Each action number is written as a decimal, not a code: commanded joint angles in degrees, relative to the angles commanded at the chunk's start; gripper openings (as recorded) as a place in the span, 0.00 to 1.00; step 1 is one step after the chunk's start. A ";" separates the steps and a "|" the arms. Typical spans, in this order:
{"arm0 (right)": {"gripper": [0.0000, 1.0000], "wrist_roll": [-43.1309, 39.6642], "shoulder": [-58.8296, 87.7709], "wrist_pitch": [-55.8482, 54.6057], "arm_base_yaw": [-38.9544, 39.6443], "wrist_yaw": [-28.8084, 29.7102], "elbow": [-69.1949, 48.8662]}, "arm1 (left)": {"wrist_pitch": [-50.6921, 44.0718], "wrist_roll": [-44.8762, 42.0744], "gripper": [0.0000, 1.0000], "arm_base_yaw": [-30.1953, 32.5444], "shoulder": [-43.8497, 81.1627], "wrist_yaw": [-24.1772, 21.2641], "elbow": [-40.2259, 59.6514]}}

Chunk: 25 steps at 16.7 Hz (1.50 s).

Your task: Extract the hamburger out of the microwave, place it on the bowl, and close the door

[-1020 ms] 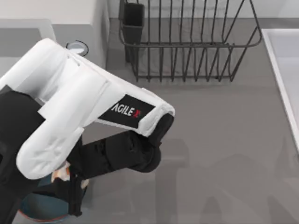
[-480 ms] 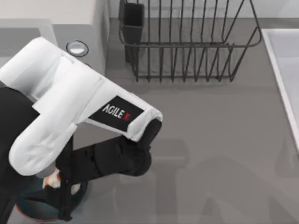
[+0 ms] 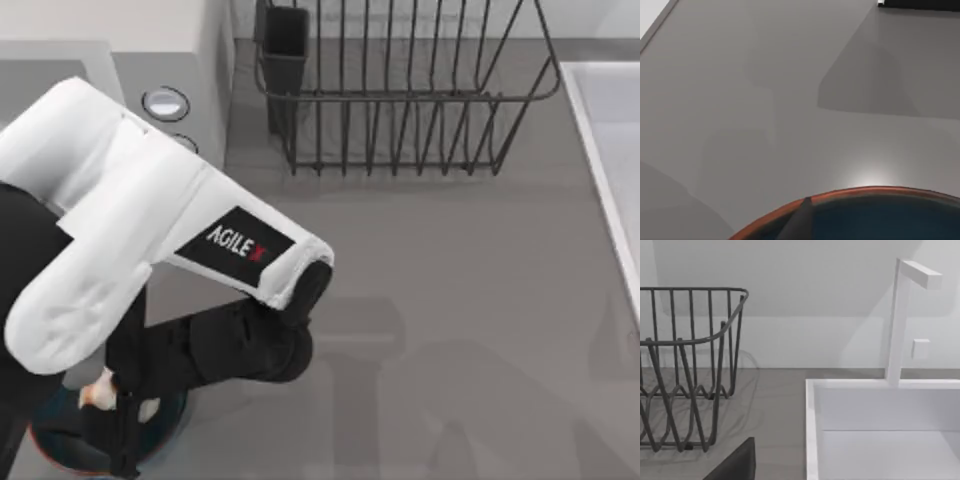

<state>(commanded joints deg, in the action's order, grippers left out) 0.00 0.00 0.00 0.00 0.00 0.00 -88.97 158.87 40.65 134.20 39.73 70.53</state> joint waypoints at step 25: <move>1.00 0.00 0.00 0.00 0.00 0.00 0.00 | 0.42 -1.15 1.00 -0.07 -5.94 -0.64 -1.90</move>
<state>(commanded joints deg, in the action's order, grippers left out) 0.00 0.00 0.00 0.00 0.00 0.00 -88.54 157.72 40.58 128.26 39.09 68.63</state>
